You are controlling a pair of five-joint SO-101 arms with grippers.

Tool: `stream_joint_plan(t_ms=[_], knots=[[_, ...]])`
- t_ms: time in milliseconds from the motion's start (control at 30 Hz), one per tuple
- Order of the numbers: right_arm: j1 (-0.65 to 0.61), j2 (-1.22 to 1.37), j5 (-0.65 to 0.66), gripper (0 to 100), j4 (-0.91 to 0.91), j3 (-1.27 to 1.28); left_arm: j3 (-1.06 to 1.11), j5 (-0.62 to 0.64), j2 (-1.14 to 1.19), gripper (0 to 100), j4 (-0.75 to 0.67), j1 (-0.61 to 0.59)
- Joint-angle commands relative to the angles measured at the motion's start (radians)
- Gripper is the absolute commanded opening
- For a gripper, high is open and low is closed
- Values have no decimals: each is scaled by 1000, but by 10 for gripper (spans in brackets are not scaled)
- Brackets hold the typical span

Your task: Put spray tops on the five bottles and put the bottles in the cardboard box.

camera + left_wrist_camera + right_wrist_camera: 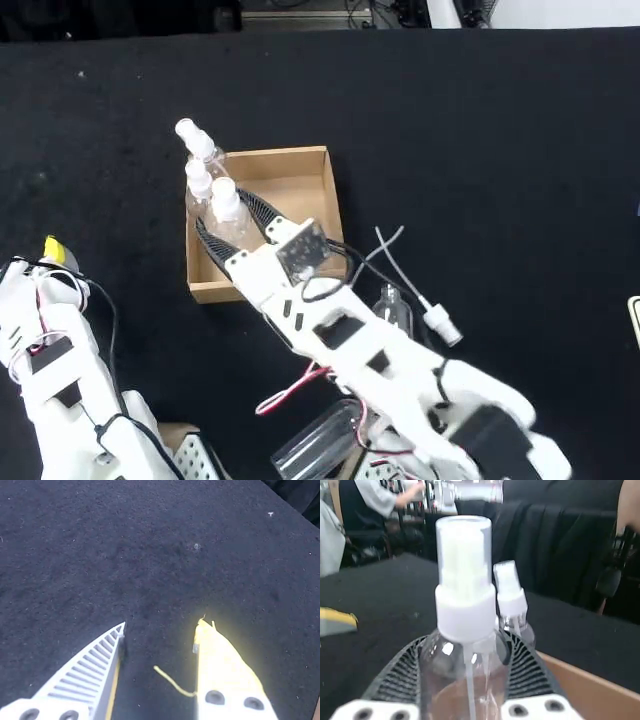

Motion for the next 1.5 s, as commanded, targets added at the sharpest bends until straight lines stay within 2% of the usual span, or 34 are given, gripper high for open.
stream_joint_plan(t_ms=[0,233,433,1200,1367,1467], knots=[[-15,76,-6,10,-34,-101,-21,8,-15,195,-20,-5],[-17,177,-6,10,-34,-157,-21,8,-15,195,-21,-4],[-69,243,-3,10,-34,-189,-21,8,-17,195,-21,-4],[-81,260,-9,11,-26,-165,-21,0,-17,195,-21,27],[-97,314,-94,11,-34,-174,-21,0,-17,195,-21,27],[-94,341,-101,11,-34,-189,-21,0,-17,195,-21,25]])
